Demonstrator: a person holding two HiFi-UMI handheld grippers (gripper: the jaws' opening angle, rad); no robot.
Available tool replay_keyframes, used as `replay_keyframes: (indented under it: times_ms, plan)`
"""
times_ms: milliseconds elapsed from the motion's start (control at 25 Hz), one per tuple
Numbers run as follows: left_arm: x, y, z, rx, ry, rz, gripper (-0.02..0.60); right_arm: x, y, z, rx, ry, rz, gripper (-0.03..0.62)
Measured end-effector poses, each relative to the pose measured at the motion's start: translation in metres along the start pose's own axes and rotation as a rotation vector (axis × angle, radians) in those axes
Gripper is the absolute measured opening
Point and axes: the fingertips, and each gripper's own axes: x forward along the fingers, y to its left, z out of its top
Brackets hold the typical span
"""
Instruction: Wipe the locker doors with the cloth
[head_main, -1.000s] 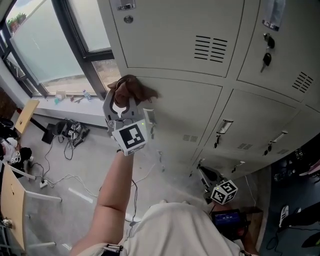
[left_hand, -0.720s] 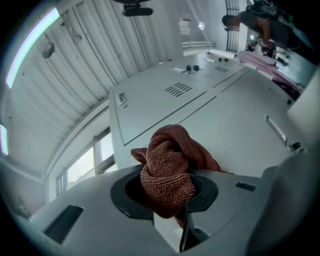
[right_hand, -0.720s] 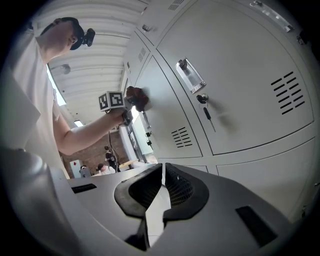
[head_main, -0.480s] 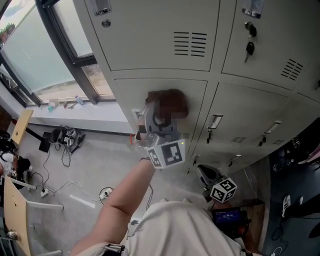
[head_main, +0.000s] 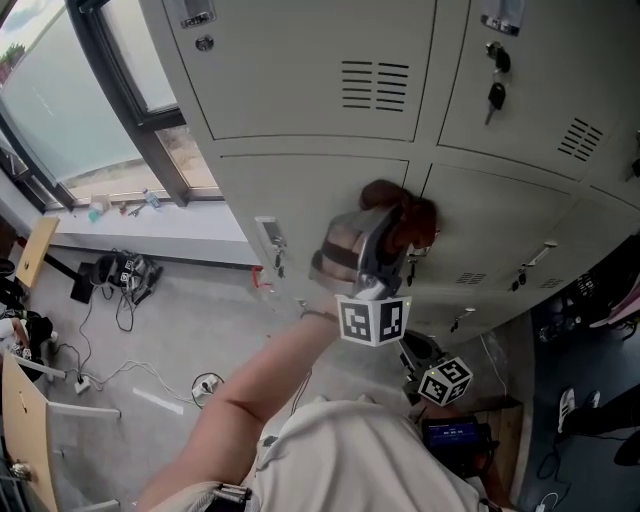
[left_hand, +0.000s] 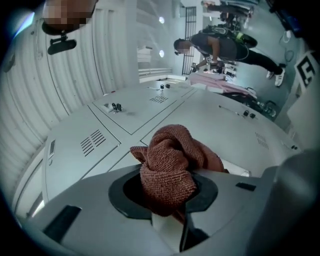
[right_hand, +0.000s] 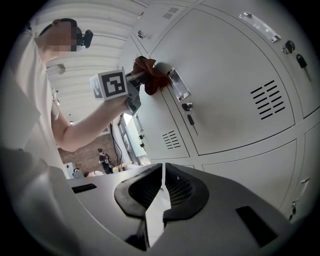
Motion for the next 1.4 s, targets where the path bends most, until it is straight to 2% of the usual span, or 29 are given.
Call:
replay_keyframes:
  times_ms: [120, 240, 360, 480, 560, 680, 760, 920, 960, 1040, 1240, 1320, 1400]
  plan:
    - [-0.014, 0.0, -0.03, 0.073, 0.034, -0.011, 0.106, 0.004, 0.0, 0.001, -0.001, 0.006, 0.008, 0.029]
    - [-0.036, 0.015, -0.069, 0.117, 0.071, 0.017, 0.106, 0.01, 0.001, -0.001, -0.002, 0.014, 0.02, 0.029]
    - [-0.058, 0.039, -0.107, 0.085, 0.112, 0.084, 0.106, 0.017, 0.005, -0.002, -0.003, 0.021, 0.035, 0.029]
    - [-0.079, 0.064, -0.142, -0.005, 0.185, 0.171, 0.106, 0.025, 0.012, -0.005, -0.006, 0.029, 0.054, 0.029]
    - [-0.094, 0.084, -0.166, -0.121, 0.242, 0.237, 0.106, 0.028, 0.015, -0.006, -0.007, 0.033, 0.064, 0.029]
    - [-0.117, 0.116, -0.204, -0.392, 0.303, 0.35, 0.106, 0.029, 0.018, -0.007, -0.007, 0.039, 0.068, 0.029]
    - [-0.128, 0.128, -0.222, -0.538, 0.323, 0.398, 0.106, 0.026, 0.018, -0.009, -0.008, 0.044, 0.063, 0.029]
    - [-0.146, 0.119, -0.256, -0.864, 0.416, 0.497, 0.106, 0.021, 0.016, -0.012, -0.005, 0.051, 0.052, 0.029]
    - [-0.149, 0.111, -0.257, -0.909, 0.44, 0.507, 0.106, 0.019, 0.016, -0.013, -0.003, 0.052, 0.051, 0.029]
    - [-0.142, 0.093, -0.241, -0.906, 0.445, 0.472, 0.106, 0.014, 0.015, -0.014, 0.0, 0.053, 0.044, 0.029]
    - [-0.094, 0.043, -0.173, -0.831, 0.356, 0.286, 0.106, 0.001, 0.006, -0.011, 0.004, 0.042, 0.016, 0.029]
    - [-0.079, 0.031, -0.149, -0.787, 0.322, 0.249, 0.106, -0.002, 0.005, -0.01, 0.006, 0.035, 0.008, 0.029]
    - [-0.065, 0.021, -0.127, -0.704, 0.288, 0.203, 0.106, -0.006, 0.003, -0.01, 0.009, 0.03, 0.0, 0.029]
